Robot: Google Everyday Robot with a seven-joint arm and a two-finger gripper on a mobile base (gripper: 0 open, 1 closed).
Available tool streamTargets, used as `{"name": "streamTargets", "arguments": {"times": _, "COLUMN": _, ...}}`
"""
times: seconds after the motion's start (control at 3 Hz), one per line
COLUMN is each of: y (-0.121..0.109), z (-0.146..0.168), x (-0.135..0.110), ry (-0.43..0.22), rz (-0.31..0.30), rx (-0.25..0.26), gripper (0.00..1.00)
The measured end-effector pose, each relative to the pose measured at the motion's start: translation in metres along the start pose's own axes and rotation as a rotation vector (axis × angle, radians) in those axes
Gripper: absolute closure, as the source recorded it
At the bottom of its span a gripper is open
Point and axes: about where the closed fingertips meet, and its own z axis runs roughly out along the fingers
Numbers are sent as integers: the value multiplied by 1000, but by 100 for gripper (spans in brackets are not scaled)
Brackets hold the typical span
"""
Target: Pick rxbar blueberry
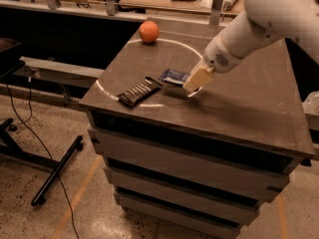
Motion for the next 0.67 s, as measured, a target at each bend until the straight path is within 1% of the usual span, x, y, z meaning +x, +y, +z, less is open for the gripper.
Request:
{"name": "streamTargets", "arguments": {"times": 0.33, "y": -25, "z": -55, "x": -5, "ry": -49, "rz": -8, "rx": 62, "gripper": 100}}
{"name": "streamTargets", "arguments": {"times": 0.67, "y": -21, "z": -44, "x": -7, "ry": -43, "rz": -7, "rx": 50, "gripper": 100}}
